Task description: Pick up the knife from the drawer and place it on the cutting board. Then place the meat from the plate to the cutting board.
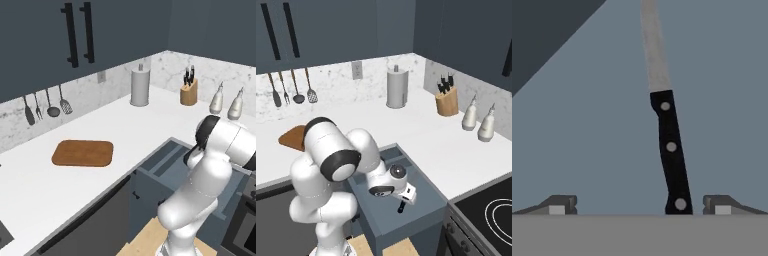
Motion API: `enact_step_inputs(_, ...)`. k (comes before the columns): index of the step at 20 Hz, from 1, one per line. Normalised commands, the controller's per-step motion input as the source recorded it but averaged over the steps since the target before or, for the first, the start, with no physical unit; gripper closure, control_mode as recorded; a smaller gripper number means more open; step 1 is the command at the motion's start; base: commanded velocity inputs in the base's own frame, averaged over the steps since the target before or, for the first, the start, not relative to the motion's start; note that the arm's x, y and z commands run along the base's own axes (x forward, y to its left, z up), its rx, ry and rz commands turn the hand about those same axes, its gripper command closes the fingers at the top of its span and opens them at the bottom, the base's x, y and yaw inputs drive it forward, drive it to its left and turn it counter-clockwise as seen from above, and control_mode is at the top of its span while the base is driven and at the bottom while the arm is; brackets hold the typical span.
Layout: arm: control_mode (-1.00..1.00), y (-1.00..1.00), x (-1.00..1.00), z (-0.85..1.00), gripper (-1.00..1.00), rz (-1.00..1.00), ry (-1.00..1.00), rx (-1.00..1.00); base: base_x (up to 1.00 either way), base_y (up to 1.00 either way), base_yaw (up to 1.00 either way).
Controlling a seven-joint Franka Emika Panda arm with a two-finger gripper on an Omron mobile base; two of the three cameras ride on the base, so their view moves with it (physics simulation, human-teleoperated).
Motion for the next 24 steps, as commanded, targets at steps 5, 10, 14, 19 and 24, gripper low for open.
enact_step_inputs(5,-1.00,-0.49,0.25,0.16,-1.00,0.00,0.15,0.02,0.00,0.00,0.00)
enact_step_inputs(10,-1.00,-0.17,0.16,0.00,-1.00,0.03,0.17,0.05,0.00,0.00,0.00)
enact_step_inputs(14,-1.00,-0.01,0.22,-0.04,-1.00,0.10,0.10,0.07,0.00,0.00,0.00)
enact_step_inputs(19,-1.00,0.00,0.16,-0.34,-1.00,0.12,0.06,0.04,0.00,0.00,0.00)
enact_step_inputs(24,-1.00,0.00,0.00,-0.61,-1.00,0.12,0.01,0.00,0.00,0.00,0.00)
